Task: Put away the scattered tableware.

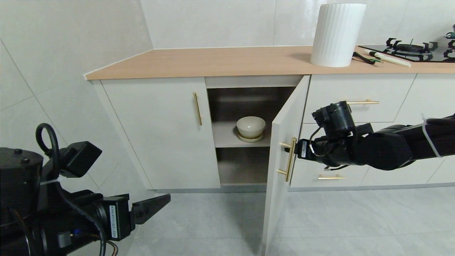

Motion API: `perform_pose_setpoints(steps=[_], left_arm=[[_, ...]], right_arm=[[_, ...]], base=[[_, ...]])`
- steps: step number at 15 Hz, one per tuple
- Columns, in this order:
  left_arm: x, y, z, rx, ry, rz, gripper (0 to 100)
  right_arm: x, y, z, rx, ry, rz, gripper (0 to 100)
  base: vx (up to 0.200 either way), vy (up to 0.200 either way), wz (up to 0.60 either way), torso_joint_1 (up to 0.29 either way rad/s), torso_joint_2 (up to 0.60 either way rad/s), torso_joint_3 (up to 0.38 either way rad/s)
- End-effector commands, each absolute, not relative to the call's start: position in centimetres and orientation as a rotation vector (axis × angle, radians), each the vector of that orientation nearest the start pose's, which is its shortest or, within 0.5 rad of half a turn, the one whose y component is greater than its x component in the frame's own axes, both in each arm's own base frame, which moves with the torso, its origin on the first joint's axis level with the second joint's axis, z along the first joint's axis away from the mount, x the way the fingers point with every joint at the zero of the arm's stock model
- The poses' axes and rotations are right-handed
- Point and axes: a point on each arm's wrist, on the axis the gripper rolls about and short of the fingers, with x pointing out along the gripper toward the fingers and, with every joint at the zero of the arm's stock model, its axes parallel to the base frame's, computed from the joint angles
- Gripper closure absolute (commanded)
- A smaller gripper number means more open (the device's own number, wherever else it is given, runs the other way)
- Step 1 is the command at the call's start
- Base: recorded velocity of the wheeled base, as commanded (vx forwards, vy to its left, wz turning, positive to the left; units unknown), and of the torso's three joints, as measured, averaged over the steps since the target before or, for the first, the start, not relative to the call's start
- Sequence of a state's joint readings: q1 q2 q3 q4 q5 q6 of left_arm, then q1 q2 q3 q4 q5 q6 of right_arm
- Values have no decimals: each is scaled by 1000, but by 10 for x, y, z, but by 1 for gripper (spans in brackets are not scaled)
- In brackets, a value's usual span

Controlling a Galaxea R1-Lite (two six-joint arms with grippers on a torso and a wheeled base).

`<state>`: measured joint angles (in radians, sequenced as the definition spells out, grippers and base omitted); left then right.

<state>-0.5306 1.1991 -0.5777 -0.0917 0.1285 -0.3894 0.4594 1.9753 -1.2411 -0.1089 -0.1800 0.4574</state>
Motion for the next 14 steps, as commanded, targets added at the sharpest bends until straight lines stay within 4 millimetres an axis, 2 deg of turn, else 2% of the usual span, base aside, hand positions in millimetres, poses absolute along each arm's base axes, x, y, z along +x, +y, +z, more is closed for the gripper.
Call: perform_pose_setpoints(steps=[1, 6, 14], left_arm=[[144, -81, 187, -202, 572, -288, 0], [144, -82, 182, -169, 602, -290, 0], [144, -82, 182, -167, 605, -290, 0]], right_arm=[[349, 169, 143, 237, 664, 125, 0], [351, 169, 142, 240, 656, 127, 0], [362, 180, 131, 295, 599, 136, 0]], base=[[0, 0, 0, 0, 0, 0], [0, 0, 0, 0, 0, 0], [200, 0, 0, 2, 1, 3]])
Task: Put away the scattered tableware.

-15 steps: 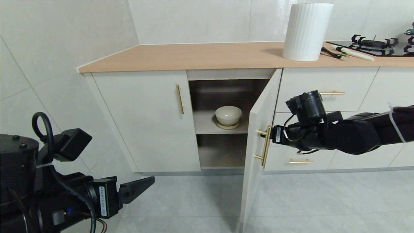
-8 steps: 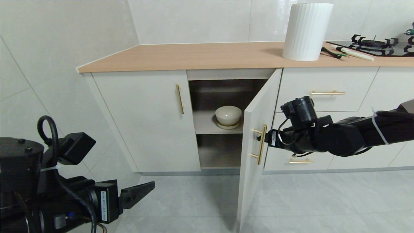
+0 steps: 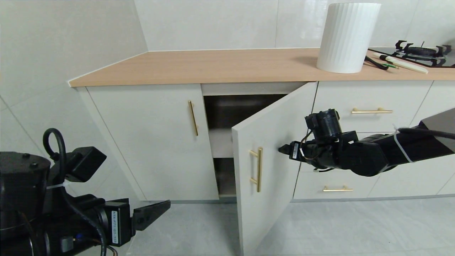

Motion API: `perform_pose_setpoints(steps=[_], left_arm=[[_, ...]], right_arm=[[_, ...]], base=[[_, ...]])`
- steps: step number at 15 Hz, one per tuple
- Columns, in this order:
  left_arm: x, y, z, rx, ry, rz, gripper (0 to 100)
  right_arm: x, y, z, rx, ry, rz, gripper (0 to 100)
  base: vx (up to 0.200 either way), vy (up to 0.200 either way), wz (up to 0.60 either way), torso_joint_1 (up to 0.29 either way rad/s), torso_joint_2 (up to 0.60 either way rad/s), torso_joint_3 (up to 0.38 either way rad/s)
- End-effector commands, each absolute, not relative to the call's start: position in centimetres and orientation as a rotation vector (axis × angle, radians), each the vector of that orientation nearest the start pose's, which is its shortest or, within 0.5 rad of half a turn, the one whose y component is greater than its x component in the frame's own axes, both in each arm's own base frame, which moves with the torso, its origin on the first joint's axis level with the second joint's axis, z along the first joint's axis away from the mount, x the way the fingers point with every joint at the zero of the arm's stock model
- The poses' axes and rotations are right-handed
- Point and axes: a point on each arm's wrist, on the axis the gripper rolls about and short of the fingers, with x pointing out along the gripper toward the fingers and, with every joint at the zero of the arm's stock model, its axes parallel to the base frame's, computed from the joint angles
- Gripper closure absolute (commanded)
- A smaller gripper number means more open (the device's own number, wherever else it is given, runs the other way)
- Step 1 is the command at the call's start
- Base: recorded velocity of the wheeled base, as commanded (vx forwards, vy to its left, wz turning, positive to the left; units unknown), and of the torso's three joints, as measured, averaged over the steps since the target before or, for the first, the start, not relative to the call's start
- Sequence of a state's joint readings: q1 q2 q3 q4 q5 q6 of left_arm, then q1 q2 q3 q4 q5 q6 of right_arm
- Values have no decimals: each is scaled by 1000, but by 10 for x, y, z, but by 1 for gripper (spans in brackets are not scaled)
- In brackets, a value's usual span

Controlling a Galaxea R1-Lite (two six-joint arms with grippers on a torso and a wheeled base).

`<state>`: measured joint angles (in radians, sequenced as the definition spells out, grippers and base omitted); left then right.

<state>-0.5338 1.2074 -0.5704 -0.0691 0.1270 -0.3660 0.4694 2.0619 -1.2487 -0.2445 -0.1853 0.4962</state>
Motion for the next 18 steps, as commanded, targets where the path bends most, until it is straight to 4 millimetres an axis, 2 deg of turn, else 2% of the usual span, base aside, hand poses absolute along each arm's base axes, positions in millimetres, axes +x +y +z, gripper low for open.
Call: perform_pose_setpoints(steps=[1, 8, 11, 16, 18], left_arm=[[144, -82, 182, -168, 602, -291, 0], [144, -82, 182, -169, 602, -289, 0], [144, -82, 182, -169, 604, -290, 0], [144, -82, 182, -169, 602, -290, 0], [144, -82, 182, -169, 604, -290, 0]], right_arm=[[365, 182, 129, 305, 590, 137, 0], [391, 197, 129, 515, 509, 99, 0], [409, 203, 127, 585, 450, 25, 0], [432, 195, 127, 642, 372, -72, 0], [434, 194, 125, 642, 364, -87, 0]], base=[[200, 0, 0, 7, 7, -2], [0, 0, 0, 0, 0, 0], [0, 0, 0, 0, 0, 0], [0, 0, 0, 0, 0, 0], [0, 0, 0, 0, 0, 0]])
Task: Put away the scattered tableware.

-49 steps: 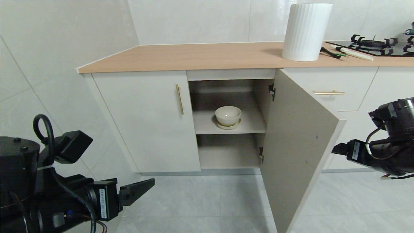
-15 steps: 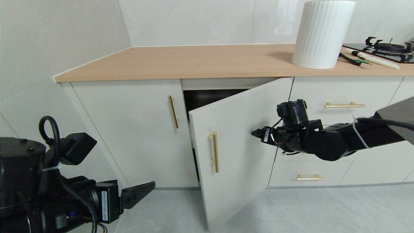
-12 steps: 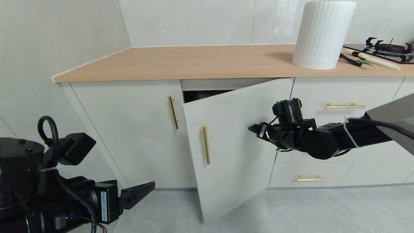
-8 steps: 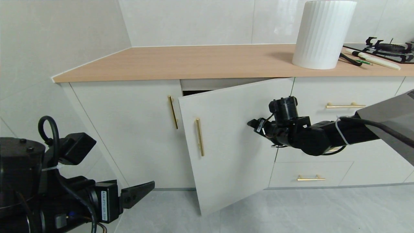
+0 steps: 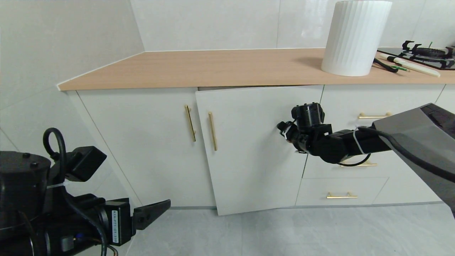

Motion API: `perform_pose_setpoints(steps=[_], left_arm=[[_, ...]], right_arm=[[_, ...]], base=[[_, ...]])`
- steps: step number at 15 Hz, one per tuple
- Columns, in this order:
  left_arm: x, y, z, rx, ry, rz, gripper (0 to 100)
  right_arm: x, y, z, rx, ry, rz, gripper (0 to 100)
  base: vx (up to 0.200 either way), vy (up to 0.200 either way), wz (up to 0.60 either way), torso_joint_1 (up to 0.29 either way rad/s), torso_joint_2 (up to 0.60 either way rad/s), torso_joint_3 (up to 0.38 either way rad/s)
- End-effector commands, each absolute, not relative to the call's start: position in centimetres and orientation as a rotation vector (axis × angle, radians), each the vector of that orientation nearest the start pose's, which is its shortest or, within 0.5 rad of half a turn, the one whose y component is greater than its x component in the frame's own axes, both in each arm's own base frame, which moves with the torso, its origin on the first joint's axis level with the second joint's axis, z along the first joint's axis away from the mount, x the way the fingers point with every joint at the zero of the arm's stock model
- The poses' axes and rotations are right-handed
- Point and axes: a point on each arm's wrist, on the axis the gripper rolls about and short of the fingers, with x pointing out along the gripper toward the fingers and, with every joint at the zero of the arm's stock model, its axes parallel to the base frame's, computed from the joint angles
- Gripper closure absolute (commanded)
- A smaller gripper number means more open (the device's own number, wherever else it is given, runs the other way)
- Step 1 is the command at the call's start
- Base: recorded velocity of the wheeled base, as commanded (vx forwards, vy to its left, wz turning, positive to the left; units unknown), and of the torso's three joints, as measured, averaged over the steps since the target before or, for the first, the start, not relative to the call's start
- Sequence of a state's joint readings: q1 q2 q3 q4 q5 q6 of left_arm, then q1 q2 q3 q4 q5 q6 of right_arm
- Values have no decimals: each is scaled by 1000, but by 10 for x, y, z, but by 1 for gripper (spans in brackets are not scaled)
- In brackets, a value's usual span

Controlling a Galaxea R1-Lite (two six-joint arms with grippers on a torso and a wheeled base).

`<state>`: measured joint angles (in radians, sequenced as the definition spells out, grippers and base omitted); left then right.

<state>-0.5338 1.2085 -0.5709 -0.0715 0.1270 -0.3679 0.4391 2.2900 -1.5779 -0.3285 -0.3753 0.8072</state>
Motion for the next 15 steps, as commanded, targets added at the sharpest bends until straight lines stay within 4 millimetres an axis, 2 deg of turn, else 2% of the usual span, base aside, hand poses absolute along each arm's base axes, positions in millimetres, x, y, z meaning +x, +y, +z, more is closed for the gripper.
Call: perform_pose_setpoints(steps=[1, 11, 13, 15], left_arm=[[144, -82, 182, -169, 604, -290, 0], [144, -82, 182, -169, 604, -290, 0], [144, -82, 182, -169, 604, -290, 0], [144, -82, 181, -168, 606, -289, 0]], right_arm=[[441, 191, 124, 644, 343, -114, 0], [449, 184, 127, 657, 306, -152, 0], [436, 182, 138, 653, 319, -137, 0], [411, 185, 161, 663, 326, -72, 0]], base=[[0, 0, 0, 0, 0, 0], [0, 0, 0, 0, 0, 0], [0, 0, 0, 0, 0, 0], [0, 0, 0, 0, 0, 0]])
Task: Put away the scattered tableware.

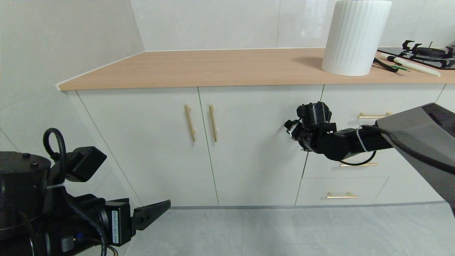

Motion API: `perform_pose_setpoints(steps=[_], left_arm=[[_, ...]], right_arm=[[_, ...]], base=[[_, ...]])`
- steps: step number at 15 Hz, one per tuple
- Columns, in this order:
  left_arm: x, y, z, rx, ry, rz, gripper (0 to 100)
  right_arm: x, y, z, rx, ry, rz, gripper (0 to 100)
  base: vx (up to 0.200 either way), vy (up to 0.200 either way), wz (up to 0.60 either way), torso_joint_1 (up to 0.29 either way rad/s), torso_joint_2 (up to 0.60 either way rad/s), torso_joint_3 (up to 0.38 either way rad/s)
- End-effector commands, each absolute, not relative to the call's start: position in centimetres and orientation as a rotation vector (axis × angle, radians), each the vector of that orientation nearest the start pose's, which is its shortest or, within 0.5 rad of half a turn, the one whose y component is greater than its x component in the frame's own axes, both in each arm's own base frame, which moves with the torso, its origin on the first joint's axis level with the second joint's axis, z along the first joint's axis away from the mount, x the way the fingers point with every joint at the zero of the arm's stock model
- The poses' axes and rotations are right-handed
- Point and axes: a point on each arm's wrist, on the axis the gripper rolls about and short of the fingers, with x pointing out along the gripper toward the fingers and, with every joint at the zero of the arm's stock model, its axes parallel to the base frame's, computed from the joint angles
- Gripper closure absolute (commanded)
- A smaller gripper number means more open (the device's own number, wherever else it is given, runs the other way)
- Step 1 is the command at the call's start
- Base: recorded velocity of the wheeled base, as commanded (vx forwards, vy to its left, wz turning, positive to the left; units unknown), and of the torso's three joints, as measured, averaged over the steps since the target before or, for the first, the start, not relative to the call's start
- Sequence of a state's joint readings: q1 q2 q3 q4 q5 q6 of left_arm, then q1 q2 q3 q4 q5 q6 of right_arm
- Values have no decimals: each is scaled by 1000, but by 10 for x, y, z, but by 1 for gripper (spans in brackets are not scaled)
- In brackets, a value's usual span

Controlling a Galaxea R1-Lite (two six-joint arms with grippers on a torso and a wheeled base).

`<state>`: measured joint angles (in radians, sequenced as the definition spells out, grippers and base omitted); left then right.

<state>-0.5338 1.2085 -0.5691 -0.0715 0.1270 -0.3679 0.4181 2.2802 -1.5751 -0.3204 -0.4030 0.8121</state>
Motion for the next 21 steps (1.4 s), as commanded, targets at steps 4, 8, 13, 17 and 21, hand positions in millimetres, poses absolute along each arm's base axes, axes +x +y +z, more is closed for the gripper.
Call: perform_pose_setpoints(steps=[4, 8, 13, 17, 21], left_arm=[[138, -77, 189, -183, 561, -294, 0], [116, -63, 205, -133, 428, -291, 0], [50, -20, 185, -121, 329, -148, 0], [-28, 18, 172, -113, 253, 15, 0], [-61, 20, 152, -71, 166, 148, 0]], right_arm=[[335, 154, 223, 615, 263, -28, 0], [219, 96, 267, 552, 124, -6, 0], [82, 13, 266, 337, -133, -154, 0], [-25, -15, 228, 198, -241, -225, 0], [-59, -12, 201, 170, -297, -366, 0]], base=[[0, 0, 0, 0, 0, 0], [0, 0, 0, 0, 0, 0], [0, 0, 0, 0, 0, 0], [0, 0, 0, 0, 0, 0], [0, 0, 0, 0, 0, 0]])
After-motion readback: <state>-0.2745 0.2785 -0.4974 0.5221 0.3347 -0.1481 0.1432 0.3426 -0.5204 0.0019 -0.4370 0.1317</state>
